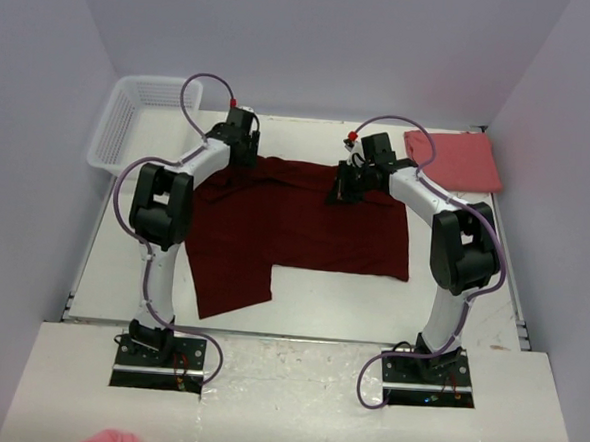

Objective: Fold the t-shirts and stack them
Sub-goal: Fold the flattened tshirt in 1/3 of the way

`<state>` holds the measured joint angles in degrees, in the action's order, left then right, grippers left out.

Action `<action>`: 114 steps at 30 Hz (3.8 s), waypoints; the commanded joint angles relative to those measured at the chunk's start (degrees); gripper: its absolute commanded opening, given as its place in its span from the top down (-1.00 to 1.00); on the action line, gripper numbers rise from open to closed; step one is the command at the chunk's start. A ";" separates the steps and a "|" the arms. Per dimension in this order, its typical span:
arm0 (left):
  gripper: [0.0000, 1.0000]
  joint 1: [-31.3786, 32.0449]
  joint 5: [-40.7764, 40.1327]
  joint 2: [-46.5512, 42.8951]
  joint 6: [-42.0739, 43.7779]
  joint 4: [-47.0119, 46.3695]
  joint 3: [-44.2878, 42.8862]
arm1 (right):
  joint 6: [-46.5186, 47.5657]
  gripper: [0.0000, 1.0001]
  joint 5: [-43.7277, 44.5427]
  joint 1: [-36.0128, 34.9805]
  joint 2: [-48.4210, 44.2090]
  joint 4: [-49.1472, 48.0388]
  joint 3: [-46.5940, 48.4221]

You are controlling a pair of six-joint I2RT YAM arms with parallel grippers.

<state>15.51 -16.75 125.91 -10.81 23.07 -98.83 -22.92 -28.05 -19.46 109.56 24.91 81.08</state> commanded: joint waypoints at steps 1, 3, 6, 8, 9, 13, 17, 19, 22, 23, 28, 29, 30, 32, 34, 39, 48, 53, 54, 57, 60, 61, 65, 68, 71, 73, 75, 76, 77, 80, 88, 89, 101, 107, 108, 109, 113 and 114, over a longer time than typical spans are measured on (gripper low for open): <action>-0.49 0.93 1.38 -5.48 0.53 -8.73 4.92 | 0.59 1.00 0.10 -0.05 0.83 -0.56 -0.13; -0.53 1.80 -0.90 -9.88 -0.44 -11.64 9.76 | 0.50 1.00 0.54 -0.14 0.92 -0.56 0.04; -0.54 3.91 -6.70 -14.98 -1.32 -11.64 14.25 | 0.68 1.00 1.33 -0.14 1.01 -0.30 0.31; -0.54 6.10 -12.58 -19.09 -1.76 -11.56 16.64 | 0.77 1.00 1.94 -0.05 0.92 -0.21 0.40; -0.55 6.98 -14.52 -20.34 -1.85 -11.56 18.74 | 0.86 1.00 1.95 -0.05 0.83 -0.21 0.31; -0.55 10.33 -19.81 -25.88 -2.73 -10.60 21.92 | -0.02 1.00 12.55 0.13 1.44 2.07 1.27; -0.47 11.65 -14.29 -28.96 -4.83 -7.52 23.67 | -0.63 1.00 17.86 3.11 2.94 4.89 2.77; -0.37 11.74 -11.04 -29.49 -5.62 -6.20 24.73 | -1.16 1.00 19.00 5.39 3.29 5.24 2.86; 0.16 11.74 -7.61 -29.49 -6.07 -5.67 25.88 | -0.99 1.00 21.37 7.24 4.26 6.64 3.91; 0.39 11.65 -7.33 -28.71 -6.33 -5.58 25.96 | -0.82 1.00 21.46 7.59 4.61 6.99 4.09; 0.74 11.56 -7.77 -23.18 -6.07 -4.44 23.60 | -0.02 1.00 22.25 9.79 4.87 8.23 5.40; 0.71 11.30 -8.03 -22.47 -5.98 -4.70 23.33 | 0.24 1.00 21.90 10.23 4.88 8.23 5.41; 0.67 11.13 -8.38 -21.85 -6.15 -4.70 22.81 | 0.24 1.00 21.81 11.11 4.70 8.23 5.49; 0.60 10.07 -7.86 -19.92 -6.15 -4.79 22.10 | 0.42 1.00 21.20 12.08 4.70 8.58 5.67; 0.59 8.67 -6.81 -18.43 -6.59 -4.35 21.75 | 0.42 1.00 20.67 13.13 4.35 8.67 5.58; 0.58 6.82 -7.94 -16.57 -6.77 -3.91 20.96 | 0.85 1.00 19.97 14.01 4.17 8.58 5.41; 0.44 3.83 -4.62 -13.15 -5.45 -4.96 19.38 | 0.86 1.00 19.35 14.37 5.05 8.49 6.02; 0.40 3.04 -1.88 -10.77 -5.10 -5.67 17.62 | 0.94 1.00 19.27 14.89 4.18 8.58 6.02; 0.40 2.78 -1.62 -10.25 -5.10 -5.75 17.44 | 0.94 1.00 19.26 14.98 4.09 8.58 6.02; 0.40 2.34 -1.53 -9.63 -4.57 -6.02 16.48 | 1.12 1.00 19.18 15.16 4.00 8.40 5.85; 0.40 2.16 -1.61 -9.54 -4.31 -6.63 16.04 | 1.21 1.00 18.82 15.07 4.35 8.23 5.85; 0.40 2.16 -1.62 -9.54 -4.22 -6.72 15.86 | 1.21 1.00 18.91 15.16 4.52 8.23 5.85; 0.40 1.98 -1.26 -9.45 -3.87 -6.90 15.07 | 1.12 1.00 18.91 15.07 4.87 8.14 5.93; 0.40 1.72 -0.39 -8.66 -3.61 -6.90 14.02 | 1.21 1.00 18.82 15.16 4.79 8.14 6.02; 0.40 1.46 0.49 -7.18 -3.34 -6.81 12.52 | 1.12 1.00 18.82 15.16 4.61 8.14 5.93; 0.40 1.37 0.84 -6.29 -3.17 -6.55 10.94 | 1.21 1.00 19.35 15.24 4.52 8.23 5.85; 0.42 1.37 1.55 -5.67 -3.08 -6.28 10.50 | 1.21 1.00 19.70 15.16 4.52 8.32 5.93; 0.42 1.28 1.72 -5.67 -3.08 -6.63 10.50 | 1.21 1.00 19.79 15.16 4.61 8.32 5.93; 0.44 1.37 1.81 -5.59 -3.17 -6.90 10.50 | 1.21 1.00 19.88 15.24 4.70 8.32 5.93; 0.52 1.28 1.81 -5.76 -3.08 -6.99 10.23 | 1.21 1.00 19.88 15.16 4.96 8.32 6.11; 1.00 1.28 1.99 -7.16 -3.34 -7.43 11.37 | 0.77 1.00 23.12 15.24 5.31 8.67 6.02; 1.00 1.28 2.60 -7.86 -3.43 -7.69 11.64 | 0.68 1.00 24.78 15.24 5.32 8.84 6.02; 1.00 1.54 7.61 -13.66 -6.15 -7.95 15.77 | -1.78 0.87 26.12 17.09 7.77 14.29 10.07; 1.00 2.60 8.58 -14.90 -6.86 -8.04 16.65 | -2.31 0.79 23.75 17.09 8.48 14.29 10.41; 1.00 2.68 8.67 -15.08 -7.03 -8.21 16.91 | -2.39 0.72 23.57 17.09 8.57 14.38 10.50; 1.00 2.77 8.67 -15.08 -6.95 -8.22 16.91 | -2.48 0.70 23.31 17.09 8.65 14.38 10.85; 1.00 3.39 8.58 -15.43 -6.86 -8.13 17.00 | -3.01 0.57 23.04 17.09 9.88 15.61 12.87; 1.00 3.48 8.49 -15.60 -6.94 -8.30 17.26 | -3.01 0.53 22.96 17.09 10.41 16.31 13.31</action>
<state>18.46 -9.15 113.73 -16.99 16.91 -82.54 -24.88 -4.10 -2.24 119.33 39.48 91.05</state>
